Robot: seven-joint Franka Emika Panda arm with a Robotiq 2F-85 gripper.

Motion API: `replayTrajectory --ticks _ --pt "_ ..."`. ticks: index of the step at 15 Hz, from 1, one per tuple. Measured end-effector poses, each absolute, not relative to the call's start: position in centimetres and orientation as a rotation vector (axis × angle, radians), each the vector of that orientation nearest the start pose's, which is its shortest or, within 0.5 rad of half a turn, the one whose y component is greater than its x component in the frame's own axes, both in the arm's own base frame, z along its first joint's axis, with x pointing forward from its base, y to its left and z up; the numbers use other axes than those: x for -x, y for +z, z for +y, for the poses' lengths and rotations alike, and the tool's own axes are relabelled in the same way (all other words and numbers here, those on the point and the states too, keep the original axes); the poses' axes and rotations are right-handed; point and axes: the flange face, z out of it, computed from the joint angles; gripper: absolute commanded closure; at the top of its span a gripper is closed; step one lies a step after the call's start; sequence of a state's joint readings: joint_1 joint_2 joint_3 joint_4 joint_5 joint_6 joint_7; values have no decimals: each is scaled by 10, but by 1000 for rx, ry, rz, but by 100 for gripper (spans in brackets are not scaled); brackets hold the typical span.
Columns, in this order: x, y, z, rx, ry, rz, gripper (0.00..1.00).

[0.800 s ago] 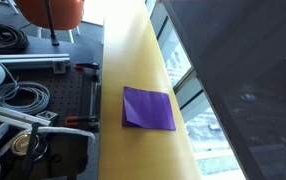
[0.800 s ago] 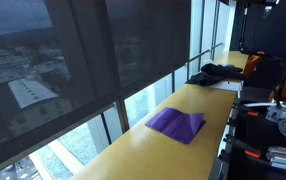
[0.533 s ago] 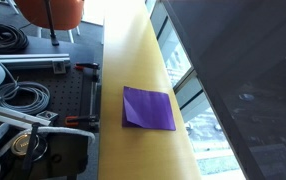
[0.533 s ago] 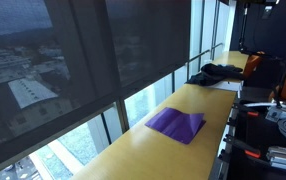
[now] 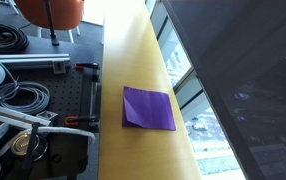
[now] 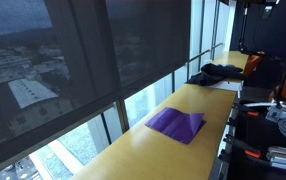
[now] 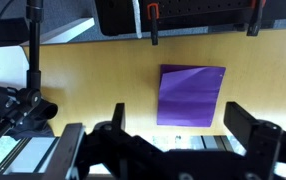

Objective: Open the purple file

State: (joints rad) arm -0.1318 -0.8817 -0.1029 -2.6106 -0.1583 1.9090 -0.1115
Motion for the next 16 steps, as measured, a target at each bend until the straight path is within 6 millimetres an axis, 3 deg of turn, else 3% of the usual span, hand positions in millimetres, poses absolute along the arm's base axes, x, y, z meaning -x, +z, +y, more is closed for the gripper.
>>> replayTrajectory --ticks 4,9,12,16 --pt "-304 509 -75 3220 -321 102 0" --pt "-348 457 -27 3073 -587 243 0" --pt "-378 415 -5 2980 -631 371 0" --pt "-406 338 -18 2978 -518 509 0"
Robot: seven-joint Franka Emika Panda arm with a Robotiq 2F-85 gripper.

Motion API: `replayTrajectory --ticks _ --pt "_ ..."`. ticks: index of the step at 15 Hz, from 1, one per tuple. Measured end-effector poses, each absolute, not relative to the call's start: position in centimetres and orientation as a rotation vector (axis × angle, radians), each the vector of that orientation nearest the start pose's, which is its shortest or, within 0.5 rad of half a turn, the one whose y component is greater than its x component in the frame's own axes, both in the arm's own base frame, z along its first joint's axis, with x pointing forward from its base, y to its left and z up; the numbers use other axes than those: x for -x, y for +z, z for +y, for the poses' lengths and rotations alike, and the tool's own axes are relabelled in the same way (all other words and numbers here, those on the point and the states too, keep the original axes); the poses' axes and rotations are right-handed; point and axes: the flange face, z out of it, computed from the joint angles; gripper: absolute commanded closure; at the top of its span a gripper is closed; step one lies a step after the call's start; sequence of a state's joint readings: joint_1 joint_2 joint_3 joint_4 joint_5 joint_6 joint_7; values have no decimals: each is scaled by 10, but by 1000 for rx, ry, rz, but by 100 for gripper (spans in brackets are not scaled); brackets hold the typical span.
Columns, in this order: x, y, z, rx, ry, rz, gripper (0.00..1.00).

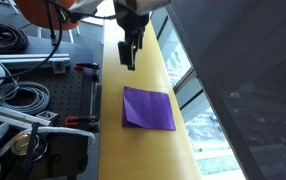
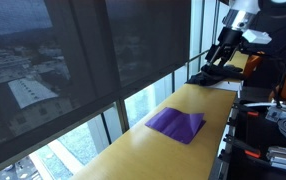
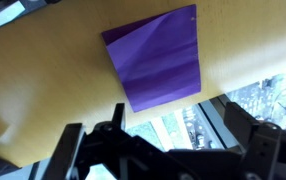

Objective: Open the purple file

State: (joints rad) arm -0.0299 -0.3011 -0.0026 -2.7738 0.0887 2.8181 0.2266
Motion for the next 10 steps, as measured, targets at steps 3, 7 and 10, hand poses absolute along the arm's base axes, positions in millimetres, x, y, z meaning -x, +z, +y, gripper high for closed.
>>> replayTrajectory --ticks 3,7,10 --pt "-422 282 -40 2983 -415 591 0" --pt "-446 221 -48 2970 -328 558 0" --pt "-473 187 -44 2936 -292 481 0"
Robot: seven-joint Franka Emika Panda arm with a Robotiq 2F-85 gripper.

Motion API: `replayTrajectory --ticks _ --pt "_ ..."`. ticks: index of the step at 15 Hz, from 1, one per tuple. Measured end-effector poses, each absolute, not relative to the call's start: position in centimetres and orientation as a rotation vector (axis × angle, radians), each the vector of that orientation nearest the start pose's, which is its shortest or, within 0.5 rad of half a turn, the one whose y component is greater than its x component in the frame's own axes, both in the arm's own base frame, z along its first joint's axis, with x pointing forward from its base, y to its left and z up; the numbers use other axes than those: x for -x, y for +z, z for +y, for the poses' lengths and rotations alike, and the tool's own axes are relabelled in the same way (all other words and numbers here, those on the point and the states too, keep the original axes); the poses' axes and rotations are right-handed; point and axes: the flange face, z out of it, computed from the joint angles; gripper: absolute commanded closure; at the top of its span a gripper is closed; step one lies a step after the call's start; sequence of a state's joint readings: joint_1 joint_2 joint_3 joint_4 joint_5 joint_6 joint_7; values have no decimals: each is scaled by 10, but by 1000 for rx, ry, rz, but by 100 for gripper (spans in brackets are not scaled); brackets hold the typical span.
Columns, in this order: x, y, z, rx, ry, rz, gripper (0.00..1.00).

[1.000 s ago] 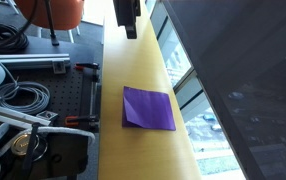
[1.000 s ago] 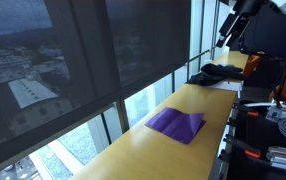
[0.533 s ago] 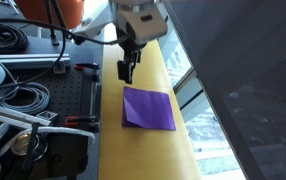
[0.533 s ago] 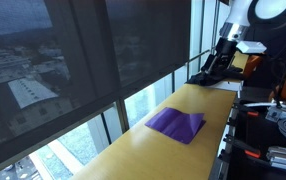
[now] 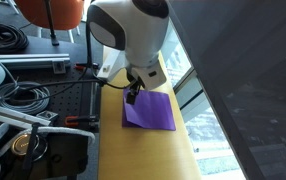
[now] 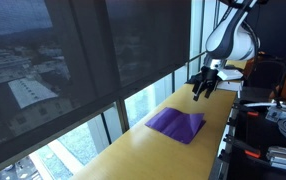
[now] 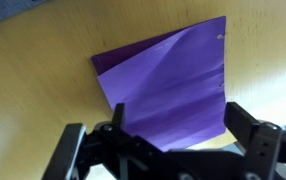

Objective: Open the purple file

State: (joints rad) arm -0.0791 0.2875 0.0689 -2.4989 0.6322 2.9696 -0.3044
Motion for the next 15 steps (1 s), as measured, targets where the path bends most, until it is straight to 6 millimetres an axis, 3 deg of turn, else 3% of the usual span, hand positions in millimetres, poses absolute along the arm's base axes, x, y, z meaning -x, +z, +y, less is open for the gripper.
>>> replayTrajectory --ticks 4,8,15 --pt "-497 141 -71 2910 -240 400 0" --pt "-496 101 -101 2873 -124 351 0" --pt "-496 74 -120 2884 -39 264 0"
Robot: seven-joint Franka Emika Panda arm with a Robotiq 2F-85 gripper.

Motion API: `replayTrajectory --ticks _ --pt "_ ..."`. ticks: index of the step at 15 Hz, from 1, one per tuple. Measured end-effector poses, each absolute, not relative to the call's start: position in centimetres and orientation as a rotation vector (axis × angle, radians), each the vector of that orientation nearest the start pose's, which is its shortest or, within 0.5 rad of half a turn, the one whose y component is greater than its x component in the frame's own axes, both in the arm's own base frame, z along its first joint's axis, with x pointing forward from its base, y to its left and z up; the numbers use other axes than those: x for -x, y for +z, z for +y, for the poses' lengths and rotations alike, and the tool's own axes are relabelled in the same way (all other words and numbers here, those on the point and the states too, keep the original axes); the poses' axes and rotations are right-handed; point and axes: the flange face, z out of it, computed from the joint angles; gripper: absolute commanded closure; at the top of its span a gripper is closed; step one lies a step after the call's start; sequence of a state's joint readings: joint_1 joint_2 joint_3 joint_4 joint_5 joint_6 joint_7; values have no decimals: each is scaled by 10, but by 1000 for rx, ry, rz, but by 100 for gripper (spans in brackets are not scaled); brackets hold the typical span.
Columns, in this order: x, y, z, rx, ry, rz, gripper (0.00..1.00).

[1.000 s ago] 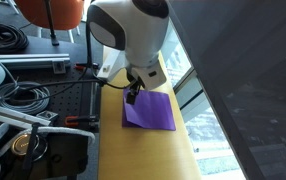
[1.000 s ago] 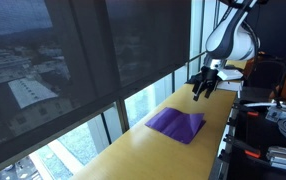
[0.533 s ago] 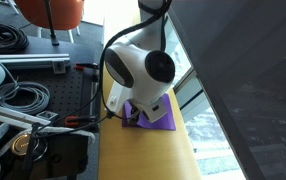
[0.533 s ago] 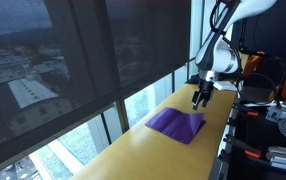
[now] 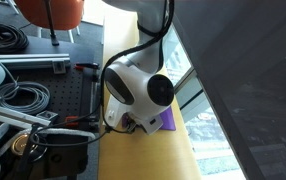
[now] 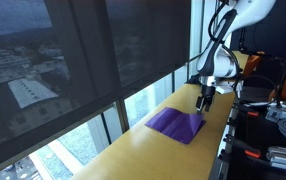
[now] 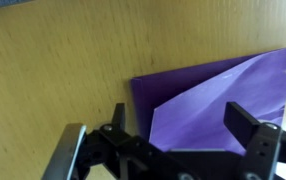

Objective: Open the purple file

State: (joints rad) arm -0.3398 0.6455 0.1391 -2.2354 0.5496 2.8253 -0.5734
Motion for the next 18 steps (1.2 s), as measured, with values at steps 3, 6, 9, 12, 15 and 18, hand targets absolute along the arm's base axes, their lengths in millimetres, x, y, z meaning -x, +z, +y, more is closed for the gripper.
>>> replayTrajectory --ticks 3,6,9,12,15,18 --pt "-502 69 -124 2893 -36 232 0" --pt "-507 64 -124 2896 -32 216 7" --pt "-511 60 -124 2891 -31 215 42" --pt "-514 58 -127 2888 -35 232 65" --pt "-517 56 -126 2884 -37 235 87" --pt "-517 55 -121 2879 -34 232 100"
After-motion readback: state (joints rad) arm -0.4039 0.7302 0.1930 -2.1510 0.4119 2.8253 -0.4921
